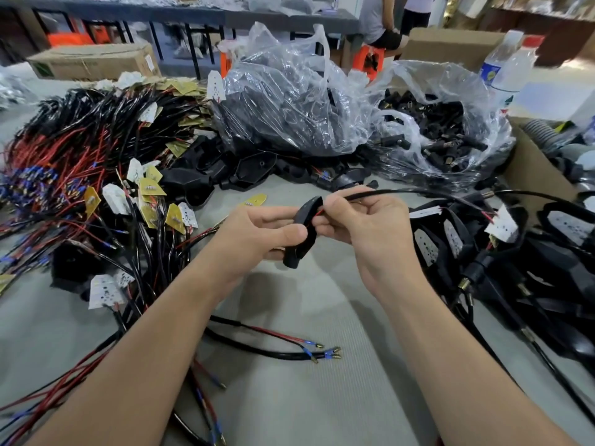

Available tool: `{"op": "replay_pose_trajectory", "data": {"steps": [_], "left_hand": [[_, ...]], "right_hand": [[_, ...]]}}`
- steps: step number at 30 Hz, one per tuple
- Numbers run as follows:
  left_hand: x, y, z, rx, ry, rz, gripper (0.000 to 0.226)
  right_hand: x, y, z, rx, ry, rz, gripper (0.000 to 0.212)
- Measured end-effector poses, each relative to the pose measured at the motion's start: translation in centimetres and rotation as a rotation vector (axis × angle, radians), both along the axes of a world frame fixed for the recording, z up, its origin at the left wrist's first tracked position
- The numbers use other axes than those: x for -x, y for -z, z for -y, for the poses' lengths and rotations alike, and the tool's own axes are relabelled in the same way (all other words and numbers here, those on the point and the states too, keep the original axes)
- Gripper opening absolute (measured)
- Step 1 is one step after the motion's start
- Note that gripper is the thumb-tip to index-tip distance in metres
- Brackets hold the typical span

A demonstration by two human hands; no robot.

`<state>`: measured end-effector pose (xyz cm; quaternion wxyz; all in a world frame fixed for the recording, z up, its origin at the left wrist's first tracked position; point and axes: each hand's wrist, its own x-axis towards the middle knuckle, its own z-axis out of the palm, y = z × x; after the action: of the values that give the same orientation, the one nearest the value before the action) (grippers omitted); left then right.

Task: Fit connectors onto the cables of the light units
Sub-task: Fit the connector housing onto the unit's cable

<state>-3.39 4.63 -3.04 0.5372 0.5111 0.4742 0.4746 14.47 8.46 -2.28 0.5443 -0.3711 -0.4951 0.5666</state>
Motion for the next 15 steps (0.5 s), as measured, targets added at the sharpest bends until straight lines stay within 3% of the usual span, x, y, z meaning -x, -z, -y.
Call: {"op": "replay_pose_trajectory", "data": {"steps": [2,5,8,12,15], "left_hand": [[-0.1,-0.1,-0.1,0.011,-0.026,0.064,0.039],[0.2,-0.2,-0.4,0.033,-0.033,0.176,0.041],[0.4,-0.1,-0.3,0.068,-0.006,0.136,0.041],[-0.2,-0.1,-0.5,0.223,-0.024,0.148,0.032],[-0.3,-0.4,-0.3,0.301,0.044,0.169,0.044]], "right_hand": [[0.1,0.3,0.2,-0.082,-0.027,0.164,0.013],[-0.1,0.6,0.2,-0.24,-0.04,0.567,0.005],[-0.3,0.3,0.3,-0.309,-0.17,0.761,0.011],[-0.5,-0.7,0.8,-0.187,-0.218,0.71,0.038],[-0.4,-1.0,0.6,-0.144,-0.129,0.662,0.035]]}}
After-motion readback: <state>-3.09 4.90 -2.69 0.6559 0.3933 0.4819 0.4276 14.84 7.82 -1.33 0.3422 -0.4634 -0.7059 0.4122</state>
